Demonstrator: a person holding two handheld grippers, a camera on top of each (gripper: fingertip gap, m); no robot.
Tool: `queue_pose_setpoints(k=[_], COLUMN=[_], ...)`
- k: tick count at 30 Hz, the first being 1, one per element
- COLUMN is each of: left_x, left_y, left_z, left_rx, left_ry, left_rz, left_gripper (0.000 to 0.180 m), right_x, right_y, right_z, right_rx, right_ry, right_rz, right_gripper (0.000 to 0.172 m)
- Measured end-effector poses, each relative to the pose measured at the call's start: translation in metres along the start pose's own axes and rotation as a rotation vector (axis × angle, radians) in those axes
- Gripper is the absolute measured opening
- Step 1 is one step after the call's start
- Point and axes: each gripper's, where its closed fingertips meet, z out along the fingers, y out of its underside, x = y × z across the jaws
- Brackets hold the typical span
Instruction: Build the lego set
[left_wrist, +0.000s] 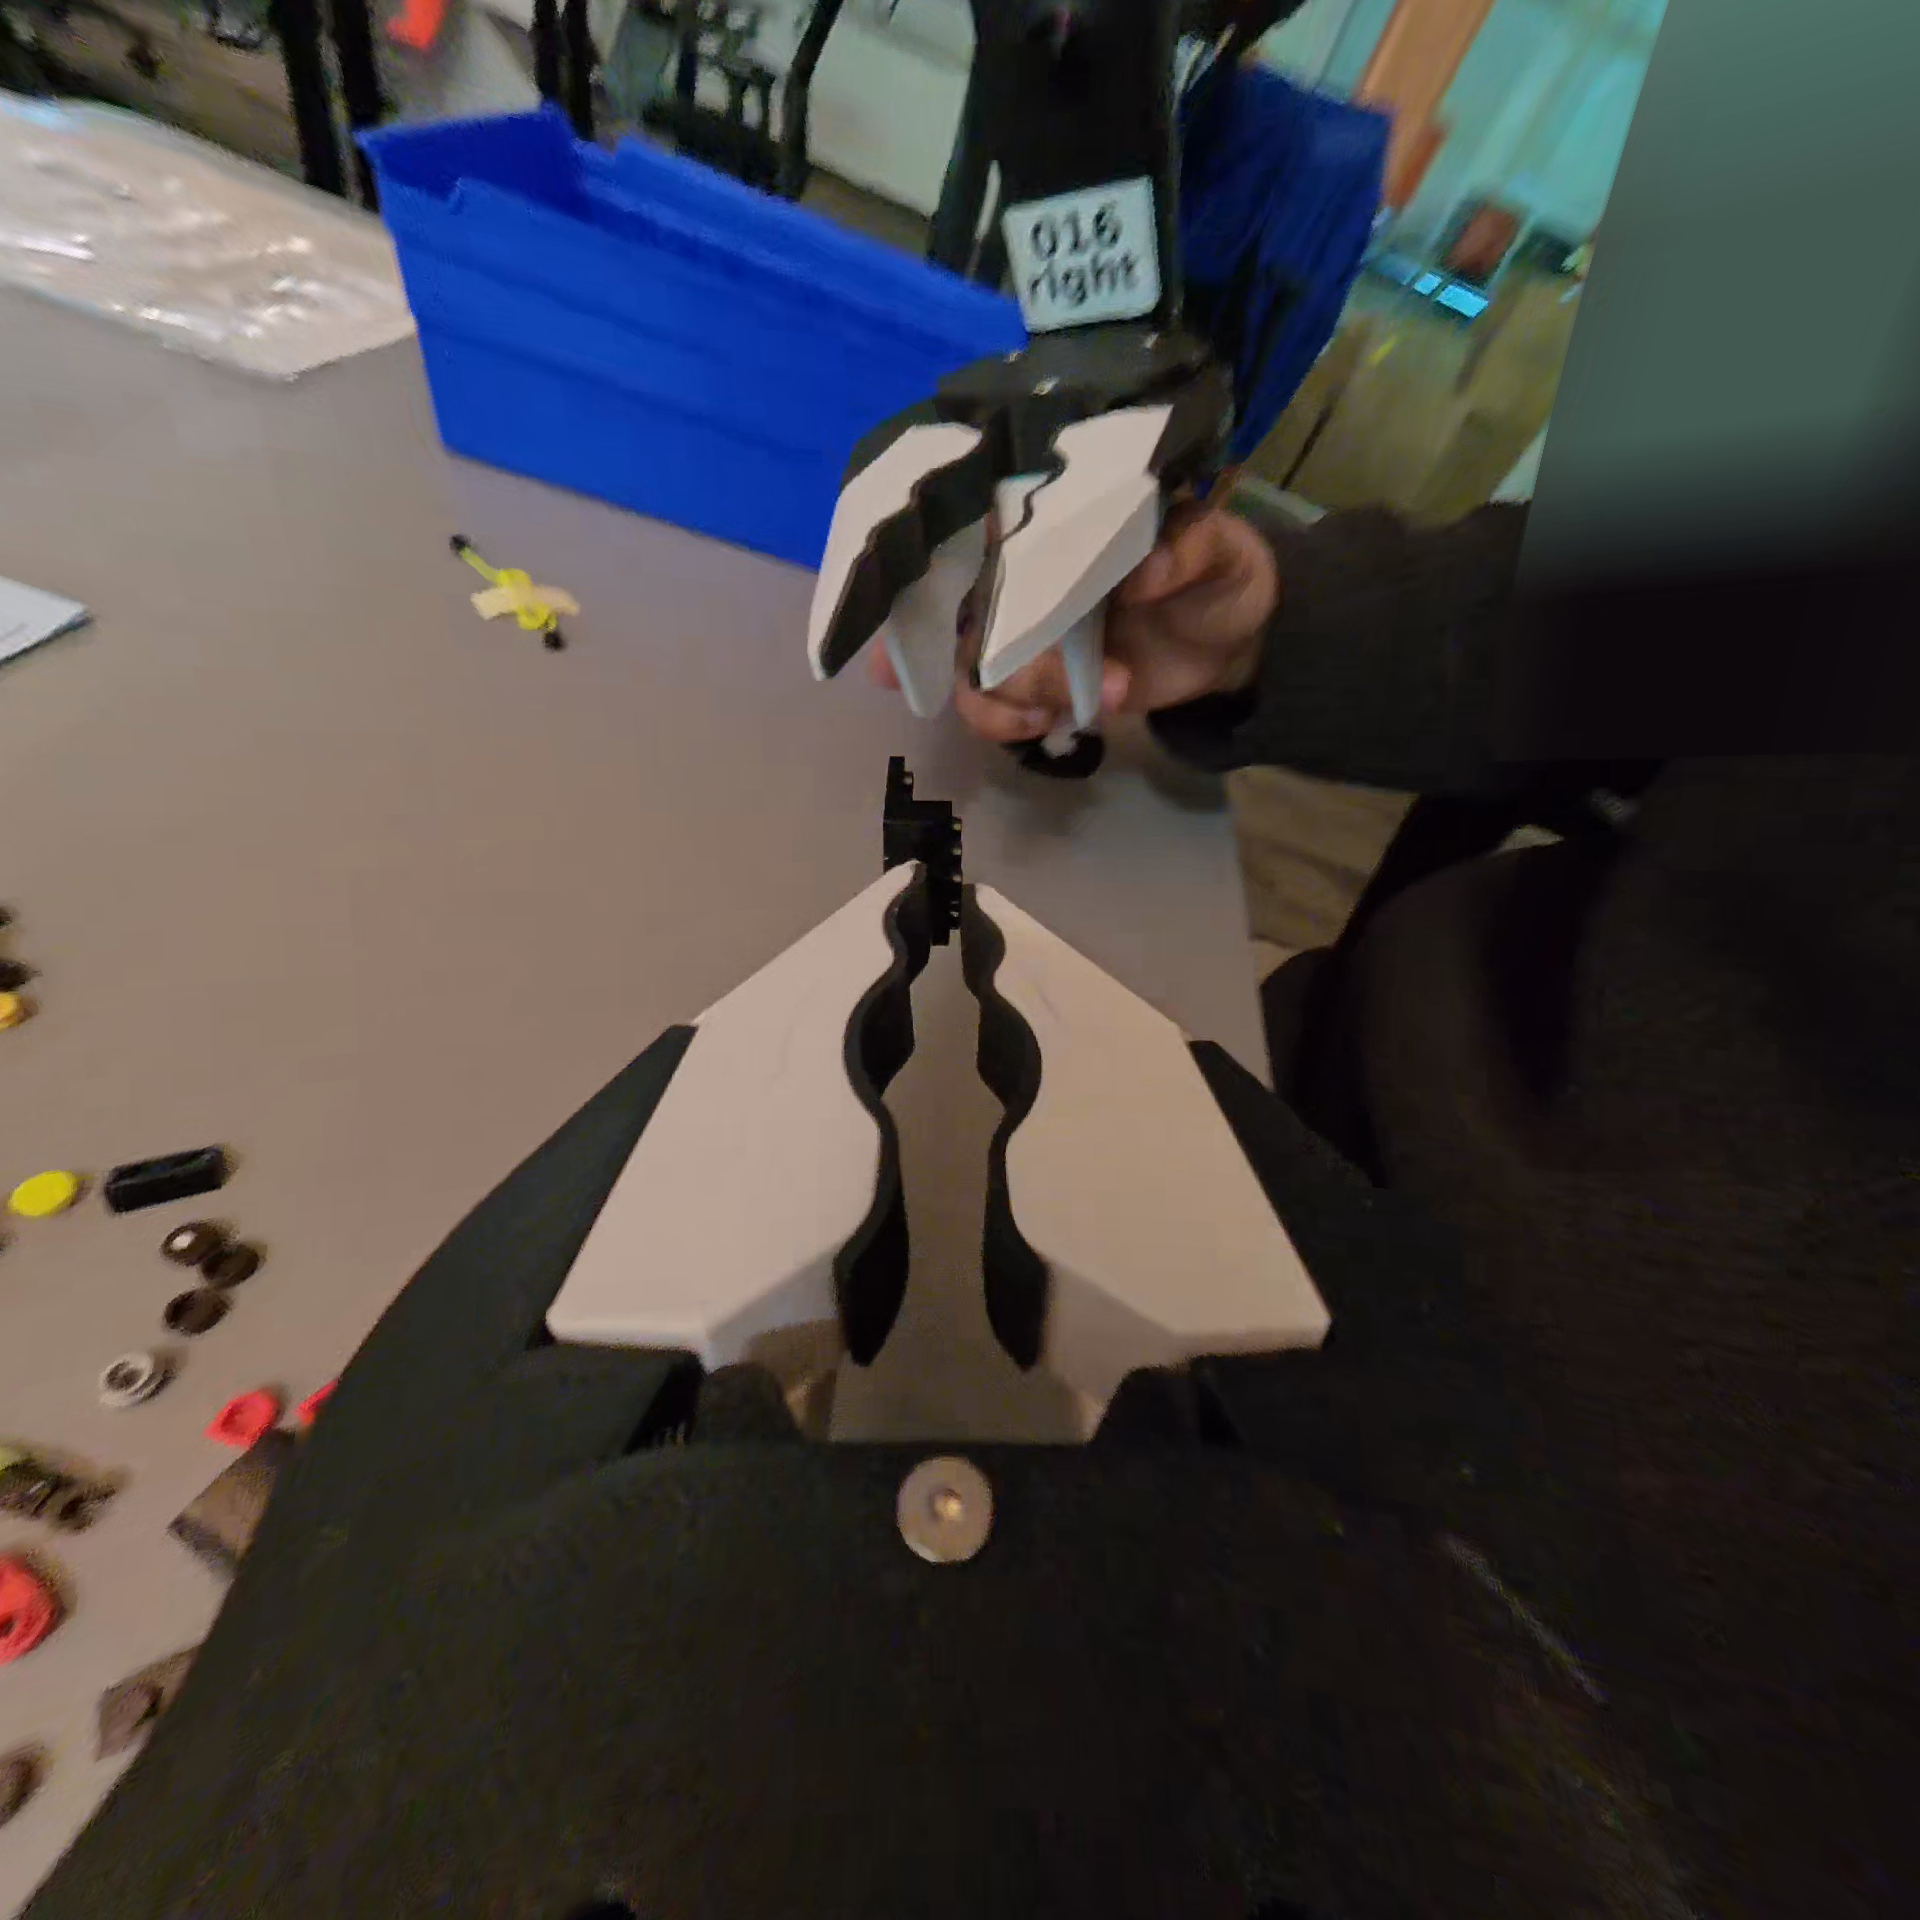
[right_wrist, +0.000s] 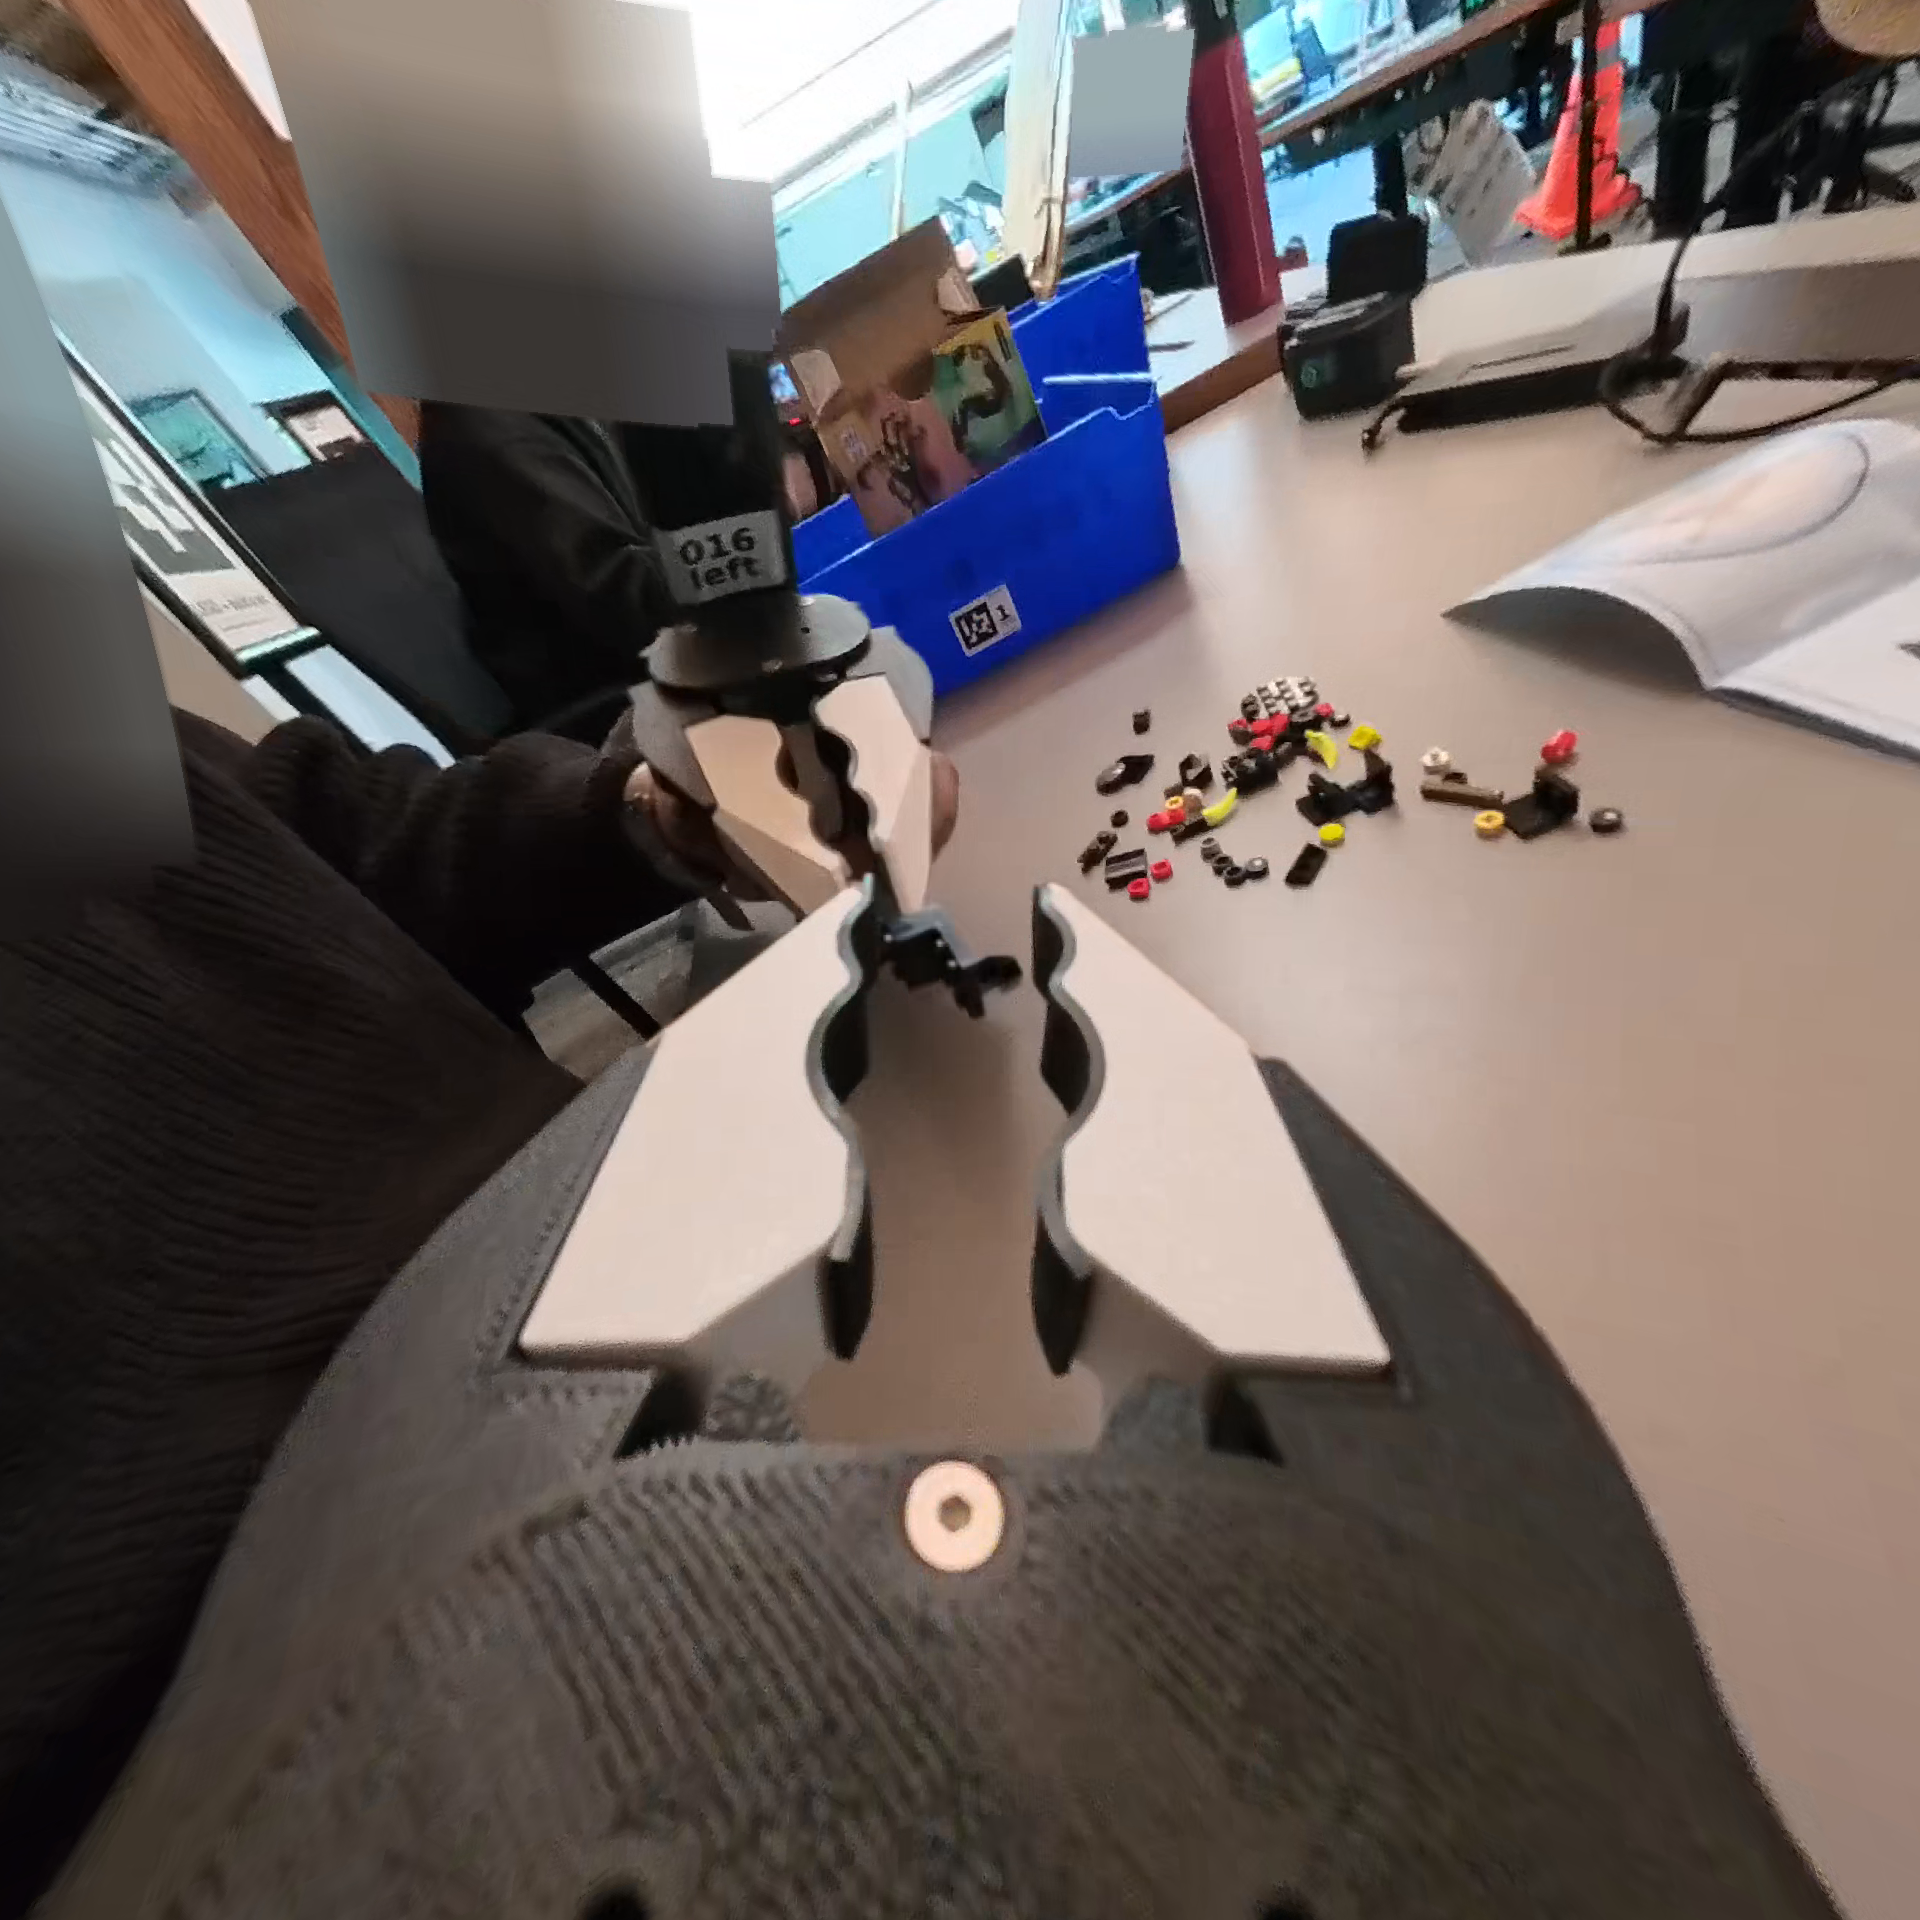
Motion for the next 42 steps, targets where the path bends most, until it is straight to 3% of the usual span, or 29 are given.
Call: queue_pose_setpoints(k=[3,8,11,20,42], left_x=[0.008,0.017,0.023,0.032,0.047], left_y=[-0.004,0.009,0.018,0.030,0.051], left_z=[-0.003,0.000,0.003,0.005,0.002], left_rx=[0.022,-0.061,-0.110,-0.178,-0.302], left_ry=[0.071,0.082,0.101,0.140,0.207], left_rz=[-0.020,0.089,0.123,0.166,0.225], left_gripper=[0.001,0.001,0.001,0.001,0.003], right_x=[-0.007,-0.012,-0.013,-0.030,-0.042], right_y=[0.012,0.041,0.051,0.066,0.089], right_z=[0.004,0.009,0.010,0.010,0.015], right_rx=[-0.085,-0.271,-0.326,-0.381,-0.539], right_ry=[-0.007,0.036,0.038,-0.070,-0.129], right_rz=[-0.108,-0.387,-0.447,-0.471,-0.283], right_gripper=[0.031,0.029,0.027,0.004,0.004])
